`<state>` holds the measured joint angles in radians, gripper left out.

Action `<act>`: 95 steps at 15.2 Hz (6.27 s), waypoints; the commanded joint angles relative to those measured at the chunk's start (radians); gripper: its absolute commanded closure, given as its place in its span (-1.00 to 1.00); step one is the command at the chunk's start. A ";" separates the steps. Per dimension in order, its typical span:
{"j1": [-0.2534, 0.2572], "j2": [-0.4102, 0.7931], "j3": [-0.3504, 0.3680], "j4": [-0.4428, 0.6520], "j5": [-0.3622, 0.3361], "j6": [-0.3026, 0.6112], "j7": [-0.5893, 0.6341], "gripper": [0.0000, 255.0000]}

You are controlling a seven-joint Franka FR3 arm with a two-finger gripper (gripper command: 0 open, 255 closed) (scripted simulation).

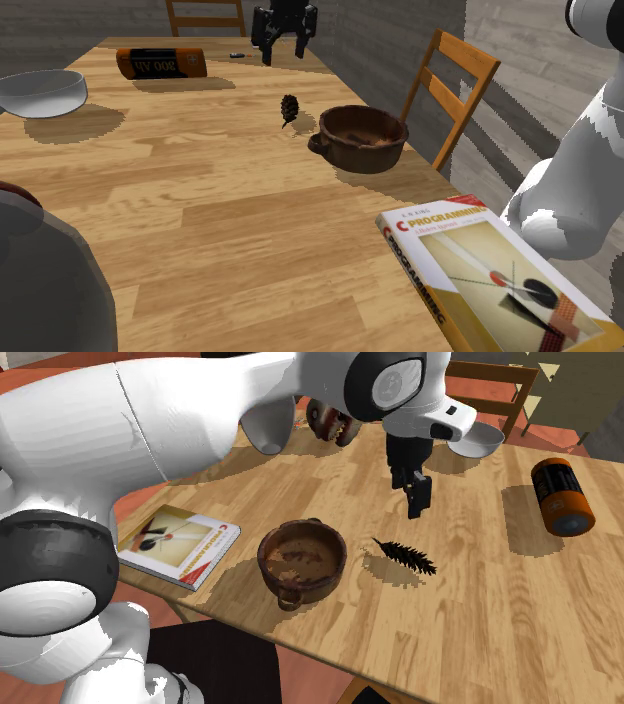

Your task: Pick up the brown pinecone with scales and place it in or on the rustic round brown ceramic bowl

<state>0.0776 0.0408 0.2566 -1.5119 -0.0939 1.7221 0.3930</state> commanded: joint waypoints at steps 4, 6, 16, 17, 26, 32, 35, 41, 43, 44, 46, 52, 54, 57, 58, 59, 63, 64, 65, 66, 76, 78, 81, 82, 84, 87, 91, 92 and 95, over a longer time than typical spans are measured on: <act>0.000 0.015 -0.001 -0.042 -0.006 0.059 0.006 -1.00; -0.001 0.015 -0.002 -0.068 -0.006 0.086 0.007 -1.00; -0.002 0.016 -0.002 -0.075 -0.006 0.093 0.007 1.00; -0.002 0.016 -0.002 -0.075 -0.006 0.093 0.007 1.00; -0.002 0.034 -0.005 -0.074 -0.025 0.084 0.031 -1.00; -0.007 0.101 -0.024 -0.098 -0.093 0.074 0.119 -1.00; -0.010 0.103 -0.027 -0.135 -0.094 0.113 0.121 -1.00; -0.012 0.106 -0.029 -0.165 -0.096 0.146 0.123 -1.00; -0.012 0.106 -0.029 -0.165 -0.096 0.146 0.123 -1.00; -0.012 0.106 -0.029 -0.165 -0.096 0.146 0.123 -1.00; -0.012 0.106 -0.029 -0.165 -0.096 0.146 0.123 -1.00; -0.012 0.107 -0.029 -0.164 -0.096 0.146 0.123 1.00; -0.012 0.107 -0.029 -0.164 -0.096 0.146 0.123 1.00; -0.012 0.106 -0.029 -0.152 -0.096 0.133 0.121 1.00; -0.012 0.105 -0.028 -0.140 -0.095 0.120 0.119 1.00; -0.011 0.105 -0.028 -0.126 -0.094 0.107 0.117 1.00; -0.009 0.107 -0.027 -0.070 -0.093 0.053 0.110 1.00; -0.009 0.108 -0.027 -0.055 -0.092 0.040 0.108 1.00; -0.008 0.110 -0.026 -0.040 -0.092 0.026 0.106 1.00; -0.008 0.112 -0.026 -0.024 -0.092 0.012 0.105 1.00; 0.003 0.145 -0.023 0.156 -0.099 -0.135 0.089 1.00; 0.006 0.156 -0.022 0.199 -0.102 -0.167 0.086 1.00; 0.011 0.176 -0.021 0.268 -0.107 -0.217 0.082 1.00; 0.014 0.184 -0.020 0.293 -0.109 -0.234 0.081 1.00; 0.019 0.201 -0.019 0.346 -0.115 -0.270 0.078 1.00; 0.009 0.102 -0.016 0.223 -0.091 -0.244 0.083 1.00; 0.000 -0.078 -0.015 0.012 -0.048 -0.209 0.090 1.00; 0.001 -0.119 -0.015 -0.033 -0.038 -0.205 0.091 1.00; 0.003 -0.155 -0.016 -0.065 -0.029 -0.207 0.091 1.00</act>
<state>0.0805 -0.1159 0.2410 -1.5766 -0.1230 1.5149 0.4844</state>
